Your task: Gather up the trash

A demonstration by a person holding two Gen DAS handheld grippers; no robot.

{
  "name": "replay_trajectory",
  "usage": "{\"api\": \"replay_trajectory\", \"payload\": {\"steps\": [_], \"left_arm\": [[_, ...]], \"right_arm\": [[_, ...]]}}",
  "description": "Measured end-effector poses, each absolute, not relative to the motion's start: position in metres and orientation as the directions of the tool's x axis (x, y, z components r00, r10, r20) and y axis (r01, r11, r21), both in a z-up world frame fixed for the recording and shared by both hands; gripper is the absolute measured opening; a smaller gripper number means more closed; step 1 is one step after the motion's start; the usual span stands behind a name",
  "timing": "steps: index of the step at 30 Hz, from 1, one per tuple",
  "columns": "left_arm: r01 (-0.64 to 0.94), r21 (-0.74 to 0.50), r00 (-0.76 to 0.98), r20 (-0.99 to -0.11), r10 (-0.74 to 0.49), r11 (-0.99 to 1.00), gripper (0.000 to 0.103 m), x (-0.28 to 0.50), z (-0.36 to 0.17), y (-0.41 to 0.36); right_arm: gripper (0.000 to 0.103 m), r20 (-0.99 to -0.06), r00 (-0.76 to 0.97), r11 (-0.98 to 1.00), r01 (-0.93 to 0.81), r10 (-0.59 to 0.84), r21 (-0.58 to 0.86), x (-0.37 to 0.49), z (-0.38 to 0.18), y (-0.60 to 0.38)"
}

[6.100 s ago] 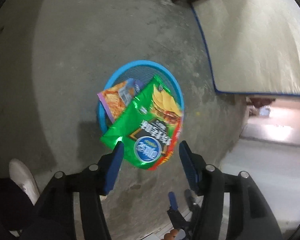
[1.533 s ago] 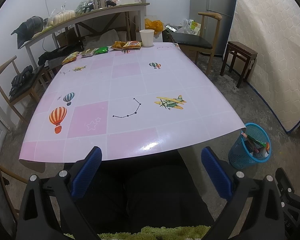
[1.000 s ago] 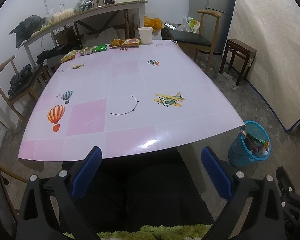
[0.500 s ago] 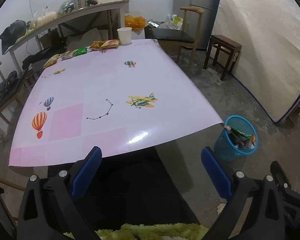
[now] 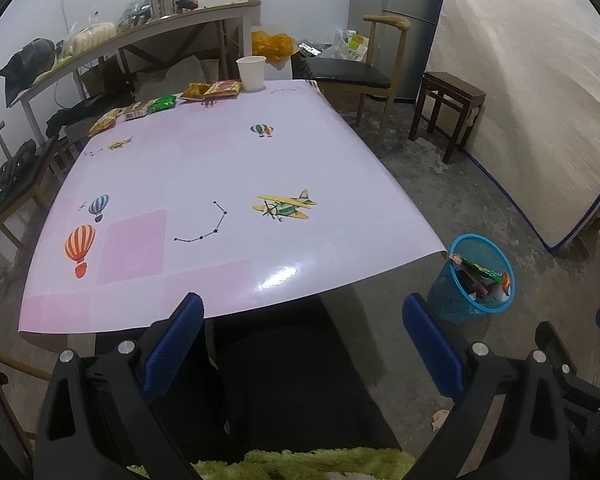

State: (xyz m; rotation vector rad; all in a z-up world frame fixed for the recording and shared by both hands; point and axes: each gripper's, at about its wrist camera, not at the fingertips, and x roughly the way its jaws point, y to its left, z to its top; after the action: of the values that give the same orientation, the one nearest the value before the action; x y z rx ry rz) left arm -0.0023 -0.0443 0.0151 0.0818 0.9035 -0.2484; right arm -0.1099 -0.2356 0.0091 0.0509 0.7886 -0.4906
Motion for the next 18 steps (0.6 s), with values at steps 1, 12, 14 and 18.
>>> {"api": "replay_trajectory", "payload": {"steps": [1, 12, 14, 18], "left_arm": [[0.243, -0.037, 0.593, -0.786, -0.178, 0.969, 0.097, -0.001, 0.015, -0.043], [0.221, -0.045, 0.577, -0.8, -0.168, 0.974, 0.097, 0.012, 0.007, -0.041], [0.226, -0.042, 0.571, -0.804, -0.167, 0.973, 0.097, 0.013, 0.005, -0.044], [0.234, -0.035, 0.563, -0.81, -0.165, 0.972, 0.097, 0.014, 0.001, -0.049]], "right_arm": [[0.095, -0.691, 0.6, 0.888, 0.44, -0.403, -0.135, -0.109, 0.01, -0.235], [0.095, -0.699, 0.597, 0.889, 0.441, -0.394, -0.125, -0.099, 0.007, -0.238], [0.095, -0.705, 0.589, 0.886, 0.448, -0.395, -0.122, -0.098, 0.004, -0.24], [0.095, -0.714, 0.577, 0.879, 0.462, -0.397, -0.116, -0.099, 0.001, -0.245]]}}
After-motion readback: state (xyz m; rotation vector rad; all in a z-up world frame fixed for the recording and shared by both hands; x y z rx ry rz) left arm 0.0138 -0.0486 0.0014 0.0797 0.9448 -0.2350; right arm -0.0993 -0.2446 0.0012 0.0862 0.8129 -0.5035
